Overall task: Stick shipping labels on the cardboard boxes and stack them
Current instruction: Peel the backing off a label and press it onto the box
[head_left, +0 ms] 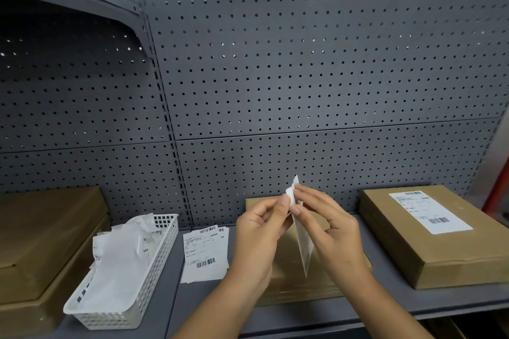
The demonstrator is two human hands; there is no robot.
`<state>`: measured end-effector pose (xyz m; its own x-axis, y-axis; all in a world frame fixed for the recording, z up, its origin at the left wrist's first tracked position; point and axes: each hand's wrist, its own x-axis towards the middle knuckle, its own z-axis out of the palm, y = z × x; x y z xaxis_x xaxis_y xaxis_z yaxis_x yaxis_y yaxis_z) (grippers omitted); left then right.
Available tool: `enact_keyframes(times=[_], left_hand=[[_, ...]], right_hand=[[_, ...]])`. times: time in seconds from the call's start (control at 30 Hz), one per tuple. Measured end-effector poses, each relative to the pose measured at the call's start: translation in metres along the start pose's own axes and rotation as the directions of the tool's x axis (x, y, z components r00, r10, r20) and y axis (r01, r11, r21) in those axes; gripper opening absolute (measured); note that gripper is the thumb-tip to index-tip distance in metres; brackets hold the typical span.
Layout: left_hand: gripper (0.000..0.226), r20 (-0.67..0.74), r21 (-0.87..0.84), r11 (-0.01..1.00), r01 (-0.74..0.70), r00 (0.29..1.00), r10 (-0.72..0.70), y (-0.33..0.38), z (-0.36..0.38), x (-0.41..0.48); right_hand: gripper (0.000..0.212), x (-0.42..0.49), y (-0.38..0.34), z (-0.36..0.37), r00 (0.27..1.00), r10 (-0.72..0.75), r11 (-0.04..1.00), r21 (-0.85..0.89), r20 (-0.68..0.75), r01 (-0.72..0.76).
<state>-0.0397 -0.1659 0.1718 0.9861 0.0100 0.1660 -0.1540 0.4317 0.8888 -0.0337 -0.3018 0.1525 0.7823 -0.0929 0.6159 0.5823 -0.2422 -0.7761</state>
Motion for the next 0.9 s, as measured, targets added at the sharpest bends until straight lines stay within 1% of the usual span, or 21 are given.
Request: enact_keyframes(times=[0.13,0.23,0.53,0.9], left_hand=[[0.028,0.023,-0.079,0.995,0.056,0.998,-0.054,0.005,0.003,0.001],[0.032,0.039,-0.105,0.990,0.094,0.995,-0.090,0.007,0.005,0.002],[0.033,0.065,-0.104,0.990,0.099,0.994,-0.093,0.003,0.008,0.004],[0.035,0.081,-0.101,0.986,0.135,0.989,-0.127,0.001,0.011,0.007]], right_hand=[[0.032,0.001,0.004,-0.003,1.000,-0.022,1.000,0.000,0.021,0.022],[0.031,0.001,0.006,-0.006,0.998,-0.043,0.999,0.013,0.040,0.042],[0.032,0.002,0.013,-0.012,0.995,-0.081,0.997,0.018,0.050,0.080],[0.032,0.002,0.019,-0.015,0.998,-0.040,0.995,0.092,0.053,0.035]])
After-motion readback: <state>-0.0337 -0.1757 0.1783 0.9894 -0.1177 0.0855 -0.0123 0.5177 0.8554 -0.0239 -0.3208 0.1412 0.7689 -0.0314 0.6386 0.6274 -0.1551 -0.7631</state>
